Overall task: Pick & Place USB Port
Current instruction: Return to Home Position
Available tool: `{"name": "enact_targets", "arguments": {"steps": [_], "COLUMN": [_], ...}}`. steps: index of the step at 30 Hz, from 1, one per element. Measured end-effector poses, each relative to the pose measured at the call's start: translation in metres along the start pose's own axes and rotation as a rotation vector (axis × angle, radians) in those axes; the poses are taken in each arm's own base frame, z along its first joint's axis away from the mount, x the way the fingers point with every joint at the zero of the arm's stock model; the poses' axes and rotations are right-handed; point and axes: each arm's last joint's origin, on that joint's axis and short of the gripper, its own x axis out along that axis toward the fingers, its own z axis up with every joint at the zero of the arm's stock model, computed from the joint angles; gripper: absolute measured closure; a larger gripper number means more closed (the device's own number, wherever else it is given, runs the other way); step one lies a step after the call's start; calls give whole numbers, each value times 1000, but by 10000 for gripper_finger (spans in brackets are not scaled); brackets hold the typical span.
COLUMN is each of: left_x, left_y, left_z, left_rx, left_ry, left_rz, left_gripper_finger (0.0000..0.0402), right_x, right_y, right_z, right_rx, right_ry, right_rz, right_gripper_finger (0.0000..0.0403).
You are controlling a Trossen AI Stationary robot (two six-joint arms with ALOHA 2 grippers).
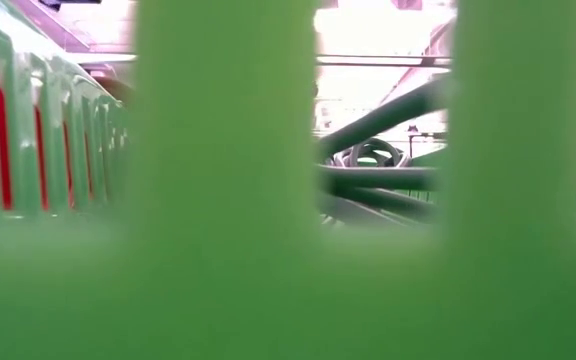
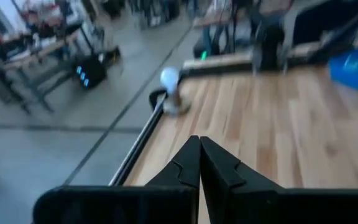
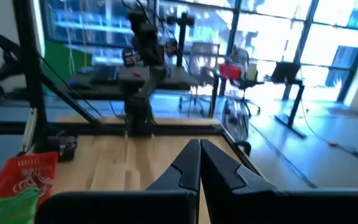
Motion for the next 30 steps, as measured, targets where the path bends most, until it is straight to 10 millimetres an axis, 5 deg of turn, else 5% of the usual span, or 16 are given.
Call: {"name": "enact_targets", "arguments": {"steps": [7, 17, 30], "left_x": [-4, 23, 40], "left_y": [1, -25, -41], "left_z": [-27, -63, -78], "left_rx": [-105, -87, -329], "left_ry": [-128, -46, -77], "left_rz": [-23, -15, 8], "left_gripper_finger": [401, 401, 401], "right_x": [-6, 15, 31], "right_y": [-4, 8, 11], "right_z": [-48, -110, -150], "right_rx": [67, 88, 139], "right_ry": [-51, -41, -70], "right_rz": [55, 71, 131], "right_gripper_finger": [403, 403, 403]}}
